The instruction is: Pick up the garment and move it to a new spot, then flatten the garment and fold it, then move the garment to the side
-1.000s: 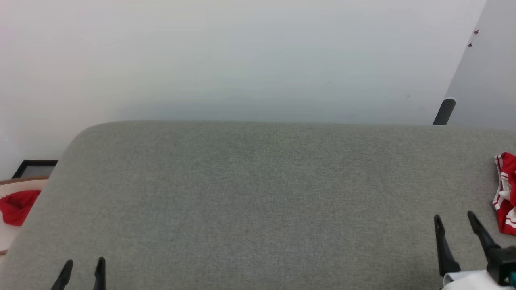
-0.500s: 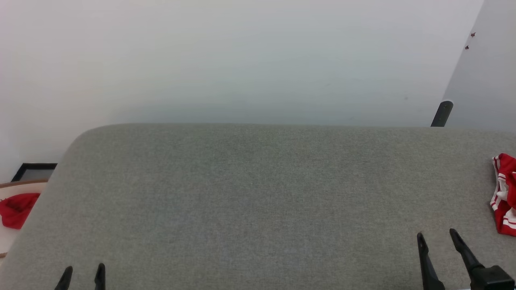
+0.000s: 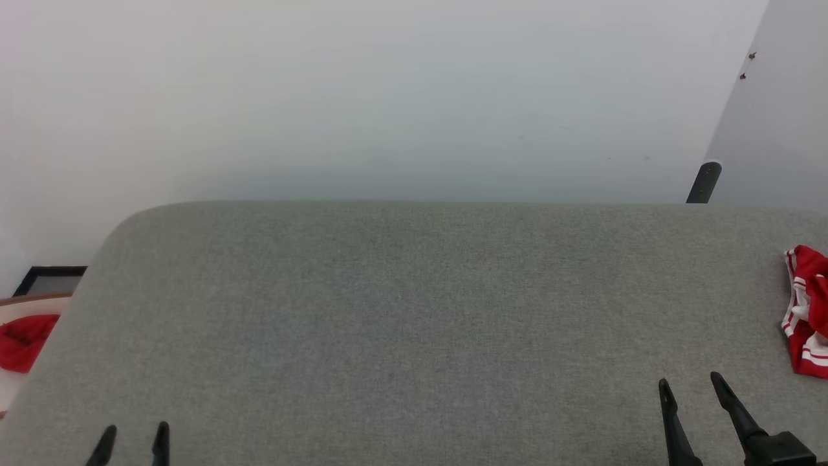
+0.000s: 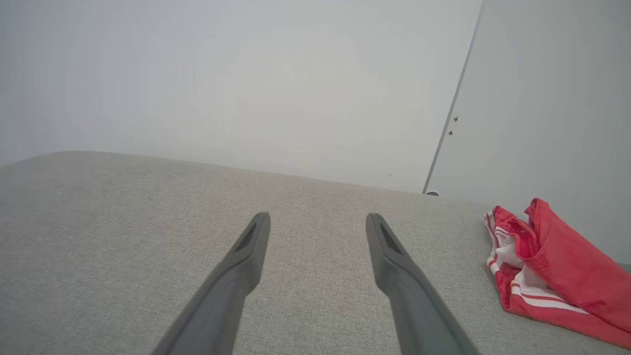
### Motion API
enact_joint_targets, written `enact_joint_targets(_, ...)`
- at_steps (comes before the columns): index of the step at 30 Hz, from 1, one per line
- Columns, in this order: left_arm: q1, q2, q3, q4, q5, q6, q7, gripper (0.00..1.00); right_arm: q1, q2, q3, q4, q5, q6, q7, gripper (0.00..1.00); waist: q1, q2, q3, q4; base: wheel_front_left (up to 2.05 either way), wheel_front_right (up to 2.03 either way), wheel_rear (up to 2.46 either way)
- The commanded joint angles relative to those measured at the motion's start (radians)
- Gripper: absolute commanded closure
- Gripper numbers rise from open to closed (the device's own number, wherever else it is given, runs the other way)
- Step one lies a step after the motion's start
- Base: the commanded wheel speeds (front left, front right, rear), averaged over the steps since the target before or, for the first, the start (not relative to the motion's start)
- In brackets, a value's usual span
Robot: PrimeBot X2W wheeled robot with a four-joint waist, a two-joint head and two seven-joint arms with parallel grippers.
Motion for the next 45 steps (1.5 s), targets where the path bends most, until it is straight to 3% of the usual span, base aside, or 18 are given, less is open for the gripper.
enact_joint_targets(1,0.008,-0.001,0.004,-0.005,0.008,-0.003,-0.004,0.00,0.004,0.004,0.001,-0.004,-0.002,-0.001,-0.004,0.00,0.0000,-0.0001,0.000,-0.001,0.00,0.00,0.00)
enact_joint_targets(2,0.006,-0.002,0.014,-0.012,0.018,0.001,-0.004,0.00,0.003,0.005,0.001,-0.004,0.000,-0.001,-0.004,0.00,0.0000,-0.0001,0.001,-0.001,0.00,0.00,0.00)
enact_joint_targets(3,0.000,-0.005,0.011,-0.006,0.014,0.001,0.001,1.00,0.000,0.002,0.001,0.002,0.002,0.000,0.000,1.00,0.0000,-0.0001,0.001,-0.001,0.00,0.00,0.00)
enact_joint_targets(7,0.007,-0.037,0.002,0.032,0.011,0.000,0.009,1.00,0.013,0.005,0.002,0.043,0.008,0.000,0.007,1.00,0.0000,-0.0001,0.001,-0.002,0.00,0.00,0.00)
enact_joint_targets(26,-0.075,-0.091,0.000,0.042,-0.307,0.000,0.100,1.00,-0.047,0.013,-0.020,0.059,0.398,0.000,0.099,1.00,0.0000,-0.0001,0.016,-0.005,0.00,0.00,0.00)
enact_joint_targets(45,-0.141,-0.135,-0.003,0.049,-0.564,-0.001,0.171,1.00,-0.095,0.018,-0.036,0.071,0.712,0.000,0.171,1.00,0.0000,-0.0001,0.031,-0.009,0.00,0.00,0.00)
